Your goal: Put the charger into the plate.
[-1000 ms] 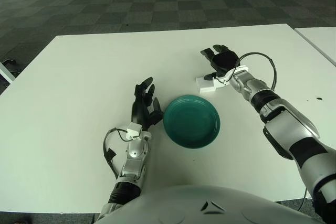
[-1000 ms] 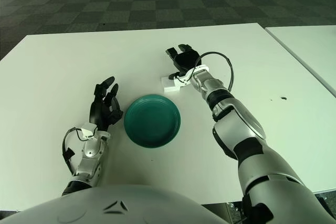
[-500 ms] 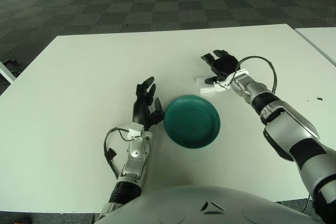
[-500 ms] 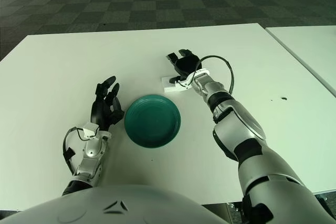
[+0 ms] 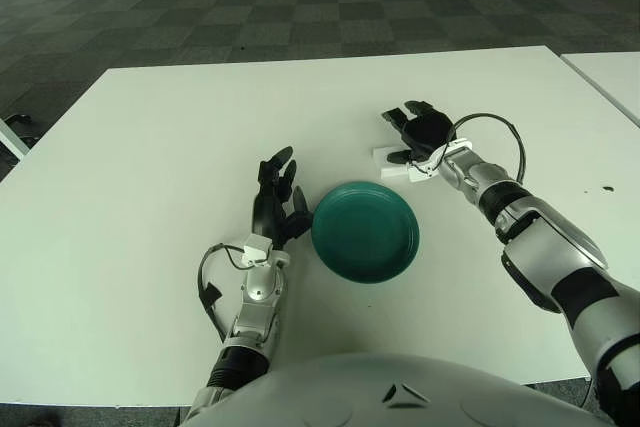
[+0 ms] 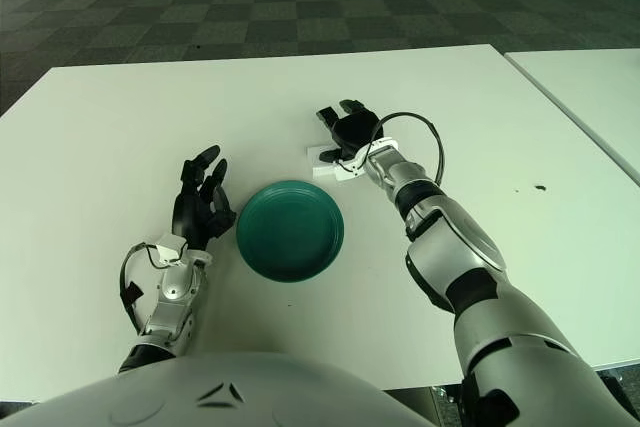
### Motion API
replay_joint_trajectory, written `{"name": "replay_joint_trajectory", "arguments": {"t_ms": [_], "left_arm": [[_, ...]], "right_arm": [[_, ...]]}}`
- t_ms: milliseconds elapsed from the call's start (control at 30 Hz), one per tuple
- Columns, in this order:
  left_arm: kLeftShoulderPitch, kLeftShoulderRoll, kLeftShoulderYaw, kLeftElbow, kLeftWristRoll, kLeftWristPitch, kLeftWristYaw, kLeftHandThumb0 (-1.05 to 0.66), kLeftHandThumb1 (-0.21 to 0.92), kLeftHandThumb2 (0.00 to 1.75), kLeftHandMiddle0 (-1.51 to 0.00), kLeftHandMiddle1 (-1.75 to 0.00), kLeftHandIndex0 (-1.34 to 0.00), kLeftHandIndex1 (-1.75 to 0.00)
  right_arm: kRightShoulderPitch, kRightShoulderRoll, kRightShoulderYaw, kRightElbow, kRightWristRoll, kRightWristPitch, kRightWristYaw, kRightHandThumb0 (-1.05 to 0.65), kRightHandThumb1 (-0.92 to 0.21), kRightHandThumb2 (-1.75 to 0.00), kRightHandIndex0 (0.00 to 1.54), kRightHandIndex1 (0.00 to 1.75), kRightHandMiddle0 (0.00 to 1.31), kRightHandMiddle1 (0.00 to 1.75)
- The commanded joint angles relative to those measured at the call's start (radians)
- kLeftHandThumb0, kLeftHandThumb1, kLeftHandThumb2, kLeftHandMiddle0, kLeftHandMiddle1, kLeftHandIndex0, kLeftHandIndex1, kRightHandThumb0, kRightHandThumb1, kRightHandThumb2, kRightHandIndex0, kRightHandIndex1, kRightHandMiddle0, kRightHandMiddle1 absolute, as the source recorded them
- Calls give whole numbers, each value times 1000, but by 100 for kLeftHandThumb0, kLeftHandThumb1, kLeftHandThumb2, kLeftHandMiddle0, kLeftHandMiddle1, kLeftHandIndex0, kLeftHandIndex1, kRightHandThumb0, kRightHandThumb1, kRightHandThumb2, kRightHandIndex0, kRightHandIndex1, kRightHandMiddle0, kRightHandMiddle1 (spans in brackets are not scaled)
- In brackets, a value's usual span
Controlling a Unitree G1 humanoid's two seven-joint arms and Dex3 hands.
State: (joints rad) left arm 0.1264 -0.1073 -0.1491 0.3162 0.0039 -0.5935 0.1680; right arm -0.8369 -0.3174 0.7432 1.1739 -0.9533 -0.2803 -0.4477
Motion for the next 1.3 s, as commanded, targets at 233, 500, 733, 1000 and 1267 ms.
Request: {"name": "replay_joint_trajectory", "arguments": {"t_ms": [233, 500, 733, 1000, 1267], "left_arm": [[50, -40, 1, 56, 0, -8, -6, -95, 92, 106, -44, -1, -5, -84], [56, -37, 1, 45, -10, 2, -21, -97, 92, 106, -45, -1, -6, -84], [49, -39, 4, 51, 21, -4, 4, -97, 92, 106, -46, -1, -7, -85], [47, -35, -4, 44, 38, -9, 11, -97, 92, 106, -47, -1, -6, -84], [35, -34, -6, 62, 46, -7, 13, -98, 92, 107, -46, 0, -6, -84]], "right_arm": [[46, 12, 39, 17, -19, 5, 11, -73, -92, -53, 22, 0, 0, 44], [53, 1, 41, -3, -10, -11, -4, -73, -92, -51, 24, 1, 0, 44], [62, -26, 28, -66, -1, -29, -10, -73, -92, -50, 25, 1, 0, 45], [75, -37, 13, -99, 11, -46, -9, -73, -92, -50, 25, 1, 0, 46], [88, -59, 15, -146, 10, -59, 32, -76, -92, -57, 25, 0, 0, 44]]}}
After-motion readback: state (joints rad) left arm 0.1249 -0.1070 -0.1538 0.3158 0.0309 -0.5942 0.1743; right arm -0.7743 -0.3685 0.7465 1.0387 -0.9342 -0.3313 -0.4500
